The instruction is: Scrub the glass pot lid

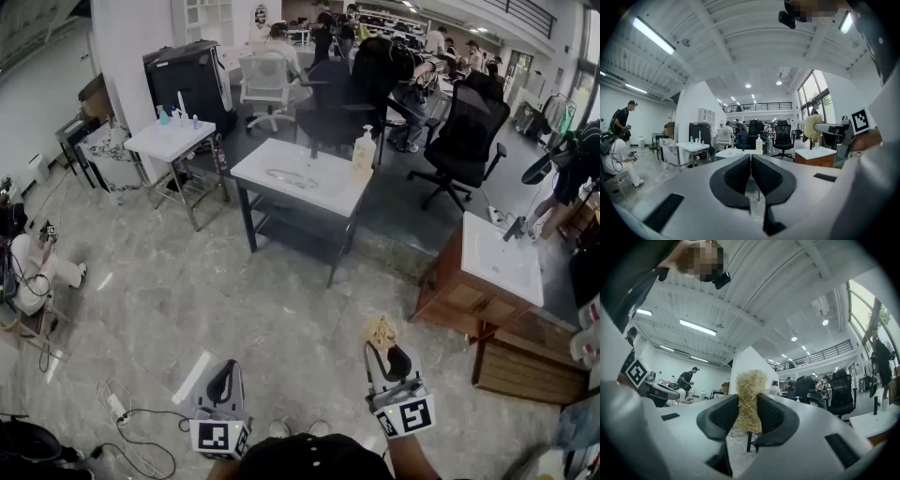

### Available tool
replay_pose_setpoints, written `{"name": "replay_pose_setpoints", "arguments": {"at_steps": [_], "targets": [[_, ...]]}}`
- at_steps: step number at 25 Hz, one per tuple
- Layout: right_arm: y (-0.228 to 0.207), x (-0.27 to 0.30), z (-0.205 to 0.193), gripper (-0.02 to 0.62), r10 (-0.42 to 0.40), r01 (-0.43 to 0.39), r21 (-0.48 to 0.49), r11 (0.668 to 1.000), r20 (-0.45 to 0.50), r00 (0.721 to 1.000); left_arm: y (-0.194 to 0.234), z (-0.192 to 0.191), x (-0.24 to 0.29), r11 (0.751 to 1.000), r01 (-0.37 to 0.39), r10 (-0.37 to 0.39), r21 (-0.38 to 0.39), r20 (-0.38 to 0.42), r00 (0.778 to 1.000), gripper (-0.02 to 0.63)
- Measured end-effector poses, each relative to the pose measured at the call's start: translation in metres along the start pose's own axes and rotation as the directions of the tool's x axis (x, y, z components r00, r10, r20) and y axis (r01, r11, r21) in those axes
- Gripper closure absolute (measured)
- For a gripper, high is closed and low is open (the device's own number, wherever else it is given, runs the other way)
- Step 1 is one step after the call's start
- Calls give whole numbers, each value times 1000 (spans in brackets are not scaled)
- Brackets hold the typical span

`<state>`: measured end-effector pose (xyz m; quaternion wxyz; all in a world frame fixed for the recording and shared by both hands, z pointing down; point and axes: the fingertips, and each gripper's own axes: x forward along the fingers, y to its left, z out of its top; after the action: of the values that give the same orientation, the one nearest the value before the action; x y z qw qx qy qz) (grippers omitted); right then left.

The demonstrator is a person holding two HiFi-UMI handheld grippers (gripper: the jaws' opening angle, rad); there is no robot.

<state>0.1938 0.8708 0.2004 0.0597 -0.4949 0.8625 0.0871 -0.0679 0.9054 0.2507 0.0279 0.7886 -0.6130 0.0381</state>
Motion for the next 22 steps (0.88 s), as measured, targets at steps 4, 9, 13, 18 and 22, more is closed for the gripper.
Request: {"name": "replay_pose_setpoints", "arguments": {"at_steps": [4, 9, 13, 18, 22], "targets": [[-6, -3, 0, 463, 1, -1, 1, 1000, 2, 1000, -7, -4, 0, 1000, -6, 6, 12, -9, 1000, 578], [-13, -3, 2, 463, 9, -9, 3, 1000, 3, 1000, -13, -1, 5, 1000, -12, 12, 17, -10, 1000, 578], [-21, -6, 1, 463, 22, -22, 6, 1000, 8, 1000, -24, 0, 8, 1000, -20, 20, 19, -8, 1000, 578], [-34, -12, -6, 462, 56, -56, 49, 997, 21, 998, -40, -5, 9, 999, -47, 47, 10, -11, 999, 578], [-38, -9, -12, 462, 79, -80, 56, 995, 9, 997, -45, -7, 11, 998, -57, 57, 1, -18, 998, 578]]}}
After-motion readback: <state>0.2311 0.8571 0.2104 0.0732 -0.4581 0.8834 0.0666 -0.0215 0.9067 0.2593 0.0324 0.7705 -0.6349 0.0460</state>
